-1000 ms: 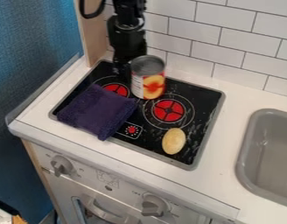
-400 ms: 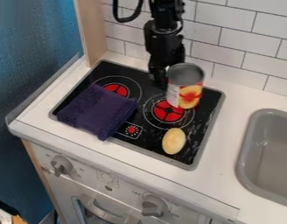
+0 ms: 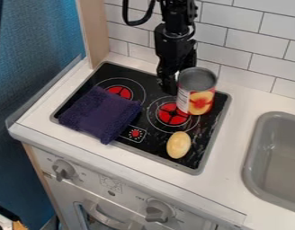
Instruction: Moved the can to the upper right side of the stove.
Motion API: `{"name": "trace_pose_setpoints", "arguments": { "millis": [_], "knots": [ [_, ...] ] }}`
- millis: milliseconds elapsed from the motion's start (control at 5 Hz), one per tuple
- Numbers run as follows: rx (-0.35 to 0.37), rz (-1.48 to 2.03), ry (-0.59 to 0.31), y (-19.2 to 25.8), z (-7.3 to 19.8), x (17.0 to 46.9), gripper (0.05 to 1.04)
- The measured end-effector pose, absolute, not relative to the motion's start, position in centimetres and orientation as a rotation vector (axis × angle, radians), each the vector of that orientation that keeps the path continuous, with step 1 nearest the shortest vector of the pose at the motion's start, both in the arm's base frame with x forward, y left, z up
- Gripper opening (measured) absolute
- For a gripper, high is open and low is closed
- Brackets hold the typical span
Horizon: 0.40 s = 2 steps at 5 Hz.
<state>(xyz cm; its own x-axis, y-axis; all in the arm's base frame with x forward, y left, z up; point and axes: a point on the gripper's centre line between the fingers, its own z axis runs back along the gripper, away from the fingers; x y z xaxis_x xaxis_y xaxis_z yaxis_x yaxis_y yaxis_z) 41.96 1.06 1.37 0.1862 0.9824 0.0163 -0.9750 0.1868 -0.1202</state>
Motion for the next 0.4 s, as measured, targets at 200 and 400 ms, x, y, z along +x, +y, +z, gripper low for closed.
{"name": "trace_pose_setpoints", "arguments": {
  "millis": [200, 400],
  "knots": [
    [-0.068, 1.406, -0.120, 3.0, 2.3, 41.9, 1.001],
    [-0.087, 1.416, -0.155, 4.5, 5.0, 42.0, 1.001]
  ]
}}
